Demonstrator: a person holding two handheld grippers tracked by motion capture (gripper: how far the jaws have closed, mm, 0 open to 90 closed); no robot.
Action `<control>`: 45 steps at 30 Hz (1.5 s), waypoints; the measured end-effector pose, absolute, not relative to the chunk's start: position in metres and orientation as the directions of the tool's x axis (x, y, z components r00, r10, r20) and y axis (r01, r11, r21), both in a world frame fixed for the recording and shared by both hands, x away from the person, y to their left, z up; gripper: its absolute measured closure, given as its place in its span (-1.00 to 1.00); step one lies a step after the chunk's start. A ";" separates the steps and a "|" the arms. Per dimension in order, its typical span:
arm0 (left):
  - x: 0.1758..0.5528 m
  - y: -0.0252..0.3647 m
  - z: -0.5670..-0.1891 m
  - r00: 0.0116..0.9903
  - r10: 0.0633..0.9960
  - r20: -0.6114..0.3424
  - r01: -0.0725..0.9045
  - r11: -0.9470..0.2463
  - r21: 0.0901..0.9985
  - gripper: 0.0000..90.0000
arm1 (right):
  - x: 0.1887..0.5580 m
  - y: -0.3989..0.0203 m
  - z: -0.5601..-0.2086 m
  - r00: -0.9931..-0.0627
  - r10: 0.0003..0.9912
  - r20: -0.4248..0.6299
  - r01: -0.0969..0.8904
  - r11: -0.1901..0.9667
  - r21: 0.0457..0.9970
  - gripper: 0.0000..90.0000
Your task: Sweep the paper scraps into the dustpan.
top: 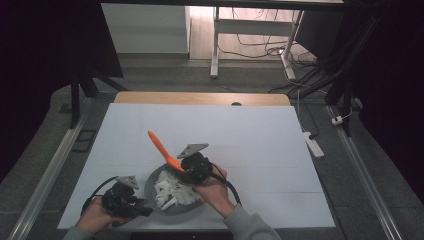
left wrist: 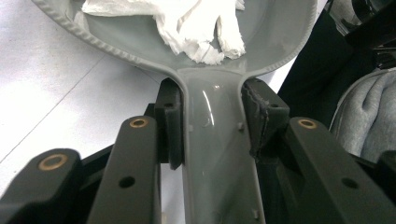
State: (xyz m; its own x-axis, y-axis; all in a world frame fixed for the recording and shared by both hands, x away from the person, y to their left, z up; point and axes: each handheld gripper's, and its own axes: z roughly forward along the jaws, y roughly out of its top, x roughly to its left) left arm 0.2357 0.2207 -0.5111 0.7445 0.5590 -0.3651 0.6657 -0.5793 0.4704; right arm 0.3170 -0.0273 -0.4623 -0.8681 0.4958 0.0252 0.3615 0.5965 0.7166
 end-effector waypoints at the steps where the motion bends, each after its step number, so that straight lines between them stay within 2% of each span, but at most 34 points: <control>1: 0.236 0.221 -0.511 0.741 0.562 -0.366 0.669 -0.576 0.469 0.37 | 0.319 -0.032 -0.460 -0.865 0.502 0.028 0.364 0.588 0.722 0.56; 9: 0.235 0.221 -0.510 0.737 0.568 -0.366 0.673 -0.569 0.473 0.37 | 0.352 -0.057 -0.452 -0.817 0.577 -0.020 0.384 0.569 0.727 0.56; 16: 0.236 0.225 -0.509 0.730 0.575 -0.369 0.680 -0.559 0.475 0.37 | 0.377 -0.054 -0.467 -0.811 0.580 -0.070 0.375 0.609 0.699 0.56; 27: 0.234 0.247 -0.510 0.695 0.603 -0.392 0.713 -0.509 0.482 0.37 | 0.399 -0.041 -0.484 -0.824 0.560 -0.079 0.369 0.638 0.676 0.56; 33: 0.236 0.247 -0.511 0.689 0.612 -0.388 0.718 -0.508 0.476 0.37 | 0.398 -0.027 -0.487 -0.845 0.524 -0.103 0.343 0.680 0.648 0.56; 39: 0.237 0.244 -0.513 0.690 0.609 -0.391 0.718 -0.510 0.474 0.37 | 0.379 -0.010 -0.489 -0.871 0.461 -0.168 0.277 0.744 0.608 0.56; 45: 0.238 0.245 -0.514 0.689 0.608 -0.394 0.720 -0.509 0.472 0.37 | 0.347 0.003 -0.485 -0.919 0.390 -0.067 0.266 0.735 0.624 0.56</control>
